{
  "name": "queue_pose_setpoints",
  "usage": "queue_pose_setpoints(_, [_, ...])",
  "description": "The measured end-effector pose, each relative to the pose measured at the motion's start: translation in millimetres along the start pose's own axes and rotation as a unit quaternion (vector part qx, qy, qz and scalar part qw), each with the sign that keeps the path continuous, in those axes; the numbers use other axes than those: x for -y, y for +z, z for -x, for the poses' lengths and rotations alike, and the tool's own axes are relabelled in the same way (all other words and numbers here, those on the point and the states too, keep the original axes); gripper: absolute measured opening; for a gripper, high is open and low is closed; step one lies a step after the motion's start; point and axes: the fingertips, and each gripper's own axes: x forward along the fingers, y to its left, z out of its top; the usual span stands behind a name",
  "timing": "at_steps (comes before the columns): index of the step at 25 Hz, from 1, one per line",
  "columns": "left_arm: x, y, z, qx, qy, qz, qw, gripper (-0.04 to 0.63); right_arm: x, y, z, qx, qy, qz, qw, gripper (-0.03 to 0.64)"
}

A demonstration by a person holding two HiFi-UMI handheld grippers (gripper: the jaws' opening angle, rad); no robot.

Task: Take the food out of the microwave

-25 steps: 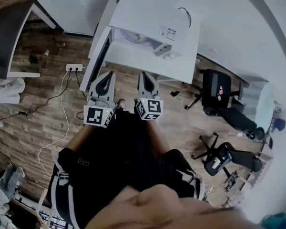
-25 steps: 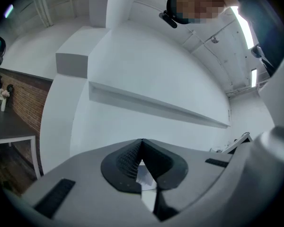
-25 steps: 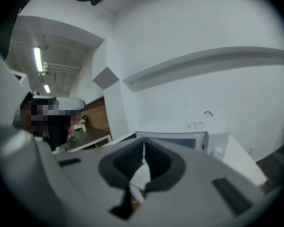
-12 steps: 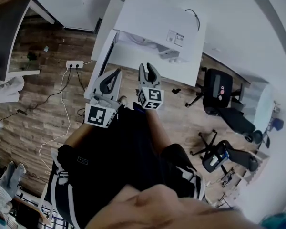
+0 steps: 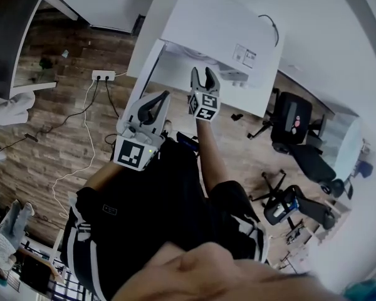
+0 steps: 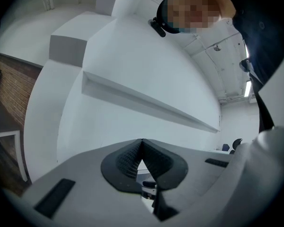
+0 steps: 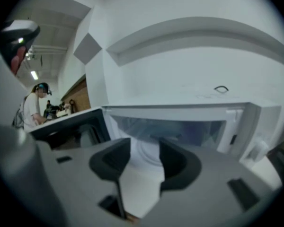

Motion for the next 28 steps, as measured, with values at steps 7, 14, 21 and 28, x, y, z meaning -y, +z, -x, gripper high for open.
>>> queue_pose_setpoints(7, [-2.0,-3.8,-4.7,-0.013,-0.007,0.003,0.9999,0.031,30.3,-23.5,-52.5,-0.019,-0.019,-0.001,1.0,0.218])
queue_pose_setpoints(14, [-10.4,-12.3,-6.7,-0.024,0.003,0.009,0.9997,0.031,58.9,-55.9,-92.6,-0.054,-0.043,-0.004,0.998,0.252])
queue_pose_setpoints(21, [-16.4,-19.6,-9.6,-0.03,0.011,0.014,0.9994,0.031,74.0,-60.3,-119.0,-0.069,-0.048,0.004,0.996,0.267])
queue_pose_setpoints(28, [-20.7,-26.8,-7.7,-0.036,0.02,0.016,0.999,0.031,84.0,-57.7,-136.7,-0.074,-0.05,0.02,0.996,0.279])
